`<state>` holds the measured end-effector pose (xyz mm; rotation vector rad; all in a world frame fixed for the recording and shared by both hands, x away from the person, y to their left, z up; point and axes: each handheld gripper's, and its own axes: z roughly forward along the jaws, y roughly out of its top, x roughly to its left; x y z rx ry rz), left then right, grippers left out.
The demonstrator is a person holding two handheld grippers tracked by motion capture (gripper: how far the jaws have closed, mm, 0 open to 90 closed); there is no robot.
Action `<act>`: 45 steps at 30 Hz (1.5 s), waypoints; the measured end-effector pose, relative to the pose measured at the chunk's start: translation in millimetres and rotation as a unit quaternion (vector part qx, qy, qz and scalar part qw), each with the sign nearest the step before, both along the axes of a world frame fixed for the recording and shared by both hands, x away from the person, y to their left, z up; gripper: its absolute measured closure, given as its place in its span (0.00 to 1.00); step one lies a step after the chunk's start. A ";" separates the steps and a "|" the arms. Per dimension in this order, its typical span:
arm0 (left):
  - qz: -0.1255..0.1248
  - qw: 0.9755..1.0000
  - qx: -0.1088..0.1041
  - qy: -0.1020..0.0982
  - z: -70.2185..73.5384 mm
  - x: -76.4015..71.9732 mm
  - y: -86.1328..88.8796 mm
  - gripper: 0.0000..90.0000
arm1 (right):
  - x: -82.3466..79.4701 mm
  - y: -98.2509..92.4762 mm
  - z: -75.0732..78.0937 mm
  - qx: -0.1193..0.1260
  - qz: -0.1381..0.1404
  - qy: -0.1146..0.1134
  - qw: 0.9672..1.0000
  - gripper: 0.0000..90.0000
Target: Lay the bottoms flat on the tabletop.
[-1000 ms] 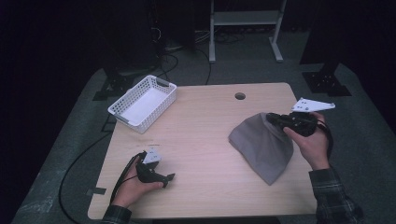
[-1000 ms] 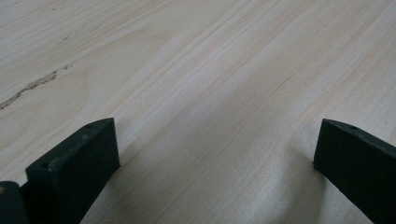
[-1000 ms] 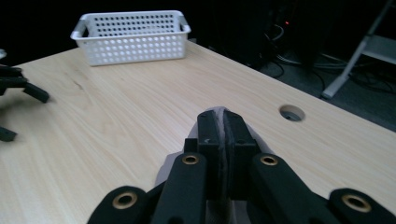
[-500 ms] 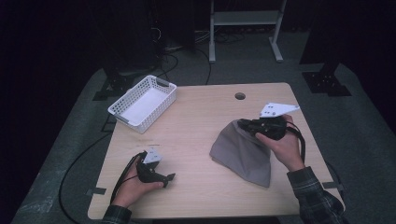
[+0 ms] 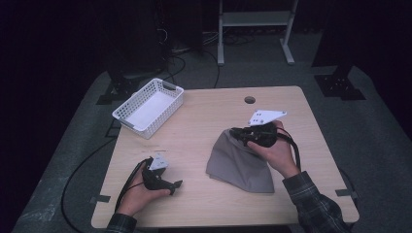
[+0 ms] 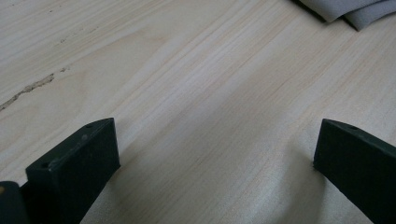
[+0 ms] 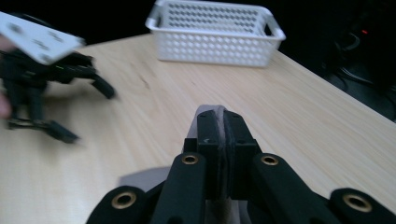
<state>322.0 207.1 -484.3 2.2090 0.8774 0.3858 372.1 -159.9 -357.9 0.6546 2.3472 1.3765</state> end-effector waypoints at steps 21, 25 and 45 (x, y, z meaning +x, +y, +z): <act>-0.002 1.000 0.004 0.000 0.3 0.2 0.0 0.00 | 53.6 -72.4 -82.0 -0.064 -0.152 0.087 0.982 0.95; -0.002 1.000 0.003 0.000 0.3 0.2 0.0 0.00 | 55.3 -79.2 -86.1 -0.061 -0.162 0.091 0.981 0.89; -0.001 1.000 0.003 0.000 0.3 0.2 -0.1 0.00 | 24.1 -51.3 -33.1 -0.020 -0.077 0.047 0.996 0.64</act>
